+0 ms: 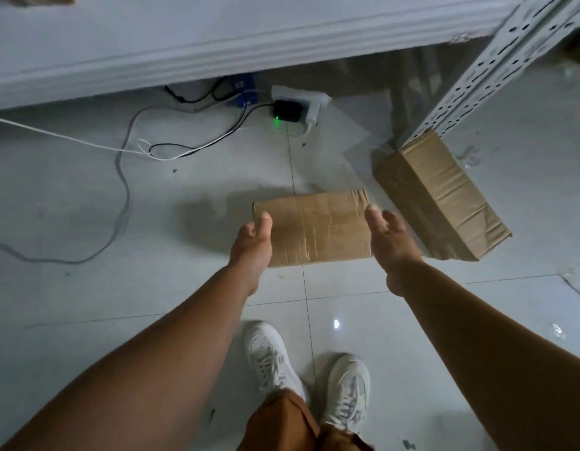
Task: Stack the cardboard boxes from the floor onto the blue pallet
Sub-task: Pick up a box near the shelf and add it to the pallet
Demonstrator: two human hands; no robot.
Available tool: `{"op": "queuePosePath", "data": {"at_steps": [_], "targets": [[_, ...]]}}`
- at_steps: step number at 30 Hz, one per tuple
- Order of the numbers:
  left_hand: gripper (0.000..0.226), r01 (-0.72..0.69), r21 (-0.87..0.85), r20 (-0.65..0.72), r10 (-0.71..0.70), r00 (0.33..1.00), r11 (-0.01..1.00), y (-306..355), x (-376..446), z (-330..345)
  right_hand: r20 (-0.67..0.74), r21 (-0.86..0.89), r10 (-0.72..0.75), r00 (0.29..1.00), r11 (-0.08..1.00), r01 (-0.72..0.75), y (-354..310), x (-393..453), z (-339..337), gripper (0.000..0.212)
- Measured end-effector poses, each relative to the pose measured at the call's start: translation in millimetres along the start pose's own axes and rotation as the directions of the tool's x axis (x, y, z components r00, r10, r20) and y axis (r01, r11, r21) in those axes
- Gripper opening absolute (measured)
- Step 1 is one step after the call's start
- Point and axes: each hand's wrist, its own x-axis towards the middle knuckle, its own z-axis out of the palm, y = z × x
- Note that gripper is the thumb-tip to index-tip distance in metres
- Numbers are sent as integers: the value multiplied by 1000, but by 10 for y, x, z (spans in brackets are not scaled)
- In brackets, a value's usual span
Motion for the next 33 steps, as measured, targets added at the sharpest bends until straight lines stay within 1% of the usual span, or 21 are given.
{"op": "queuePosePath", "data": {"at_steps": [4, 7, 8, 9, 12, 16, 19, 23, 30, 33], "targets": [[72, 47, 14, 7, -47, 999, 999, -139, 508, 281, -17, -9, 14, 1000, 1000, -14, 193, 558, 190, 73], [74, -55, -19, -64, 53, 997, 998, -241, 807, 437, -56, -31, -1, 998, 1000, 0, 314, 923, 291, 81], [74, -69, -23, -95, 67, 993, 997, -271, 897, 464, -66, -44, 0, 998, 999, -3, 354, 1021, 315, 81], [74, -55, -31, -104, 52, 993, 998, -298, 970, 475, -73, -52, 2, 997, 999, -6, 386, 1099, 330, 81], [80, -4, -37, -59, 2, 998, 999, -405, 1137, 479, -89, -57, 9, 996, 998, -15, 469, 1272, 367, 80], [82, -9, -73, -18, 8, 1000, 997, -507, 1205, 472, -114, -69, 1, 994, 998, -8, 523, 1314, 400, 74], [80, -3, -131, -7, 2, 1000, 991, -510, 1132, 376, -110, -68, 3, 994, 998, -10, 478, 1188, 394, 70], [76, -30, -158, -18, 27, 999, 987, -406, 837, 142, -97, -55, -4, 995, 998, -2, 275, 851, 363, 70], [75, -68, -211, -95, 49, 994, 975, -45, 55, -492, -94, -54, -80, 992, 996, 76, -287, -23, 290, 74], [74, -93, -229, -144, 61, 988, 969, 98, -375, -835, -45, -59, -110, 993, 992, 108, -569, -485, 261, 75]]}}
